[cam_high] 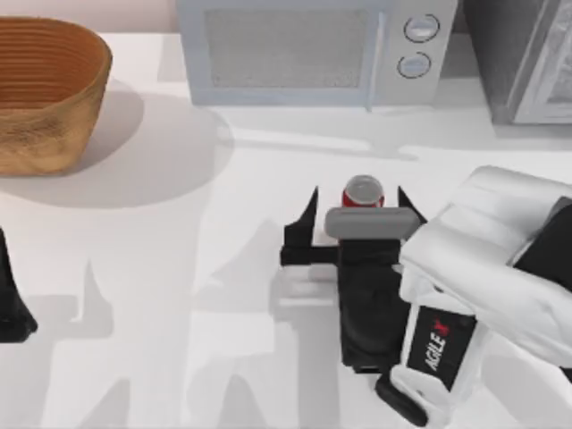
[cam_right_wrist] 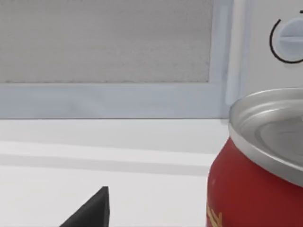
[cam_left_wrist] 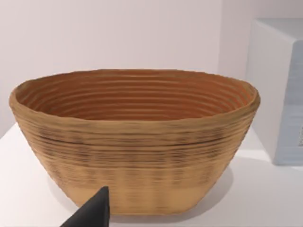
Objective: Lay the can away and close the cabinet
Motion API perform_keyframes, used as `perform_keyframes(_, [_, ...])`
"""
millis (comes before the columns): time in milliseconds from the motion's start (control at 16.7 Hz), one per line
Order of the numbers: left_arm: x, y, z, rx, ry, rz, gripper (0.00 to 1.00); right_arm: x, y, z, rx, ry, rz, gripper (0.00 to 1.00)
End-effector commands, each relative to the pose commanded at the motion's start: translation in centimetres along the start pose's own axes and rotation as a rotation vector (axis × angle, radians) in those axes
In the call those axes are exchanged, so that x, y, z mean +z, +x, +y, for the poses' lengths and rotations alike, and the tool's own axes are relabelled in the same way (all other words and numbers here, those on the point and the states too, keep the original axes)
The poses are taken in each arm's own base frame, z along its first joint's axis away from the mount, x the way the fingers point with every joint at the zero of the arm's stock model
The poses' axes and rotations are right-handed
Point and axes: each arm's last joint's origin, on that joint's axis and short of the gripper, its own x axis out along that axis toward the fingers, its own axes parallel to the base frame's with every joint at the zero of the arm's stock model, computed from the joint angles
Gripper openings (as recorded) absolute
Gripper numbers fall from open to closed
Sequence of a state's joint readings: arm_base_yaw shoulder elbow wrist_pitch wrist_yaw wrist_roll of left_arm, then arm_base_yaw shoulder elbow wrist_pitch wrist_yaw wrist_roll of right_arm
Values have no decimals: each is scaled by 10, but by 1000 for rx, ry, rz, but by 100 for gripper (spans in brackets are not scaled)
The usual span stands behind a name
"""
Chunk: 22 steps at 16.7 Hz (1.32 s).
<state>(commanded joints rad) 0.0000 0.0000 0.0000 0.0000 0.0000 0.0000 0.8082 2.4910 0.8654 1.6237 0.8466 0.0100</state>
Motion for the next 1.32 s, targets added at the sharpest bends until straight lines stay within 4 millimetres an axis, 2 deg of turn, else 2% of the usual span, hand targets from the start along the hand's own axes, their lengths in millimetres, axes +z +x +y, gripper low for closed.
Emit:
perform_keyframes(60, [0,0,0,0,0,0,100,0,0,0,0,0,0,100])
perform_keyframes(840, [0,0,0,0,0,0,100,0,0,0,0,0,0,2])
perform_keyframes(1320, [0,0,0,0,0,0,100,0,0,0,0,0,0,0])
